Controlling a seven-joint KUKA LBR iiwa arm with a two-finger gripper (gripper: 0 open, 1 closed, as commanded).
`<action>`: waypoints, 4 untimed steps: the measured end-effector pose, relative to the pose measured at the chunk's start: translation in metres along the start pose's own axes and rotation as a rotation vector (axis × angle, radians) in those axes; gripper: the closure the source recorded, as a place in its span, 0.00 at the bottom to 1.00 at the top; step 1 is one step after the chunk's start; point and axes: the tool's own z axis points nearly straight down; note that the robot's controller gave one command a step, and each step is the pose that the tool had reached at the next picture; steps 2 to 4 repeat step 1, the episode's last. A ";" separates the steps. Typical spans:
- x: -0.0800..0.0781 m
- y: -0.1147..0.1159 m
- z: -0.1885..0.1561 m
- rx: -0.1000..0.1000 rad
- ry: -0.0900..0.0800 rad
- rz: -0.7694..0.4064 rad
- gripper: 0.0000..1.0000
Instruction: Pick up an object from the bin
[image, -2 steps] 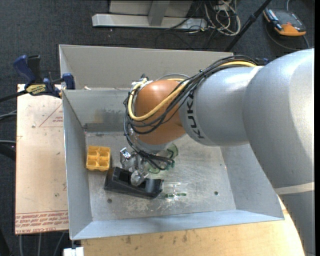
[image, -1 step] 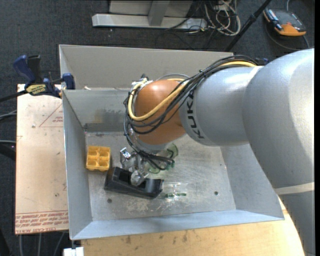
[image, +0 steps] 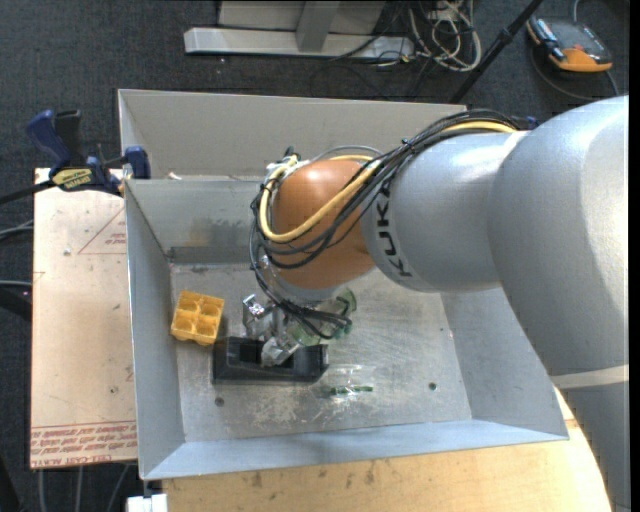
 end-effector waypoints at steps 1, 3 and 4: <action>-0.008 0.012 -0.114 -0.001 0.007 0.020 1.00; -0.008 0.012 -0.114 -0.001 0.007 0.020 1.00; -0.008 0.012 -0.114 -0.001 0.007 0.020 1.00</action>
Offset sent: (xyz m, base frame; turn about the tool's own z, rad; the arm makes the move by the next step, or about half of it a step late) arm 0.0000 0.0000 0.0000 0.0000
